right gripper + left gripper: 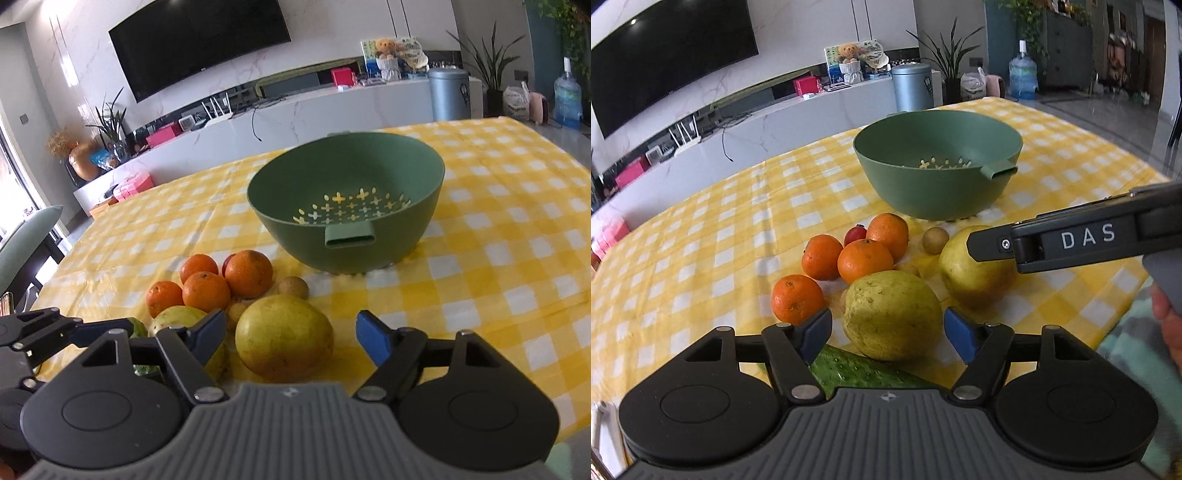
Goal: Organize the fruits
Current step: 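Grasp the large yellow pear with the right gripper while the left gripper grasps the yellow-green pear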
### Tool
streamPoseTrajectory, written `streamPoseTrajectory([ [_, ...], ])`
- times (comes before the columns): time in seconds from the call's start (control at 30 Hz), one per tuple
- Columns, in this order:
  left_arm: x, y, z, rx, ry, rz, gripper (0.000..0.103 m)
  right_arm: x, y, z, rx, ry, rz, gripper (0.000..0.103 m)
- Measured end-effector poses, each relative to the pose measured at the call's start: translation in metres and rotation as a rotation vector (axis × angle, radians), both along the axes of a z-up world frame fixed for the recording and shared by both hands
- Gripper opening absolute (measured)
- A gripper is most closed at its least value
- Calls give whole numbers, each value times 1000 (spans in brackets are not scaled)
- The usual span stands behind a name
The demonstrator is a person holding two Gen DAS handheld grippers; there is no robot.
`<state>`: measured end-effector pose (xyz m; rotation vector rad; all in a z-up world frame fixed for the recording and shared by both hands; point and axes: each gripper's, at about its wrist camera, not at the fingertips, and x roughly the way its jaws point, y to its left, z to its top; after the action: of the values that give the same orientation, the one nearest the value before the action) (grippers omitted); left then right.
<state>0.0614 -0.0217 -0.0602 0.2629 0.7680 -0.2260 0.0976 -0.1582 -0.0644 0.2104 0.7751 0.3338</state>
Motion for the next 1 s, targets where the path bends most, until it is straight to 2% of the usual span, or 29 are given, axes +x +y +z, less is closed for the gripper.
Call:
streamPoseTrajectory([
  [0.1,5,0,-4,4,-1,3,82,6,1,-6,8,30,6,75],
  [0.4,15,4,-10,-47,32,2,86,20,7,-21,57,128,5,75],
  [0.6,22,2,-18,-49,56,-5,86,22,13,-25,50,136,18,75],
  [0.83,25,2,-21,-63,57,7,87,26,13,-29,47,157,17,69],
  [1.0,25,3,-23,-79,56,8,82,25,14,-29,41,150,21,68],
])
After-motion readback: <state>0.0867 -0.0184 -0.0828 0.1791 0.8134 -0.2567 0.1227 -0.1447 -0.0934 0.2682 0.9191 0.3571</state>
